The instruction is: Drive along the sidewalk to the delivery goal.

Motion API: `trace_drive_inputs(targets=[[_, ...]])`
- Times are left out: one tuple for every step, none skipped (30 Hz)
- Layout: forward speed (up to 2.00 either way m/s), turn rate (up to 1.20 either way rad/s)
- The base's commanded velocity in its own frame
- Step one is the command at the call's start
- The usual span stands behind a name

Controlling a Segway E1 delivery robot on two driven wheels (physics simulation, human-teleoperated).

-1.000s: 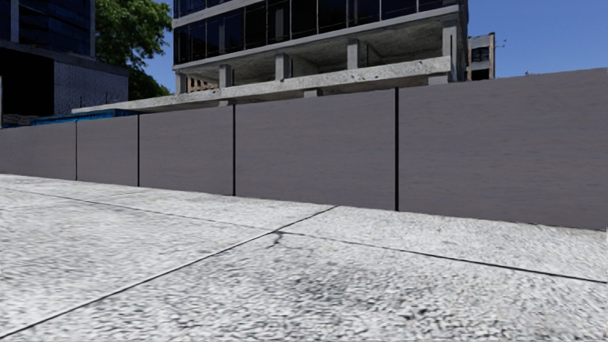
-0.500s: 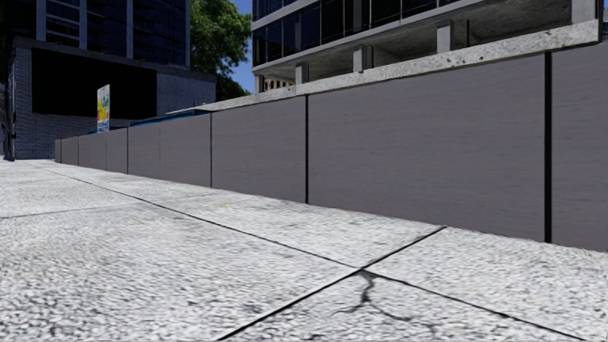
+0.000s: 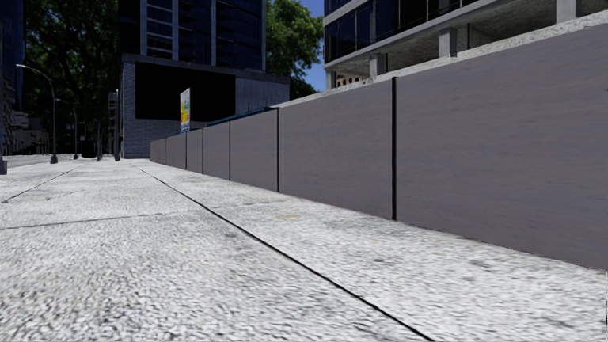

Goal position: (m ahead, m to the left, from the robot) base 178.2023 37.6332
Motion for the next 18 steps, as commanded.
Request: trace_drive_inputs(targets=[[2.0,0.6],[2.0,0.6],[2.0,0.6],[2.0,0.6],[2.0,0.6],[2.0,0.6],[2.0,0.6],[2.0,0.6],[2.0,0.6],[2.0,0.6],[2.0,0.6],[2.0,0.6],[2.0,0.6],[2.0,0.6],[2.0,0.6],[2.0,0.6],[2.0,0.6],[2.0,0.6]])
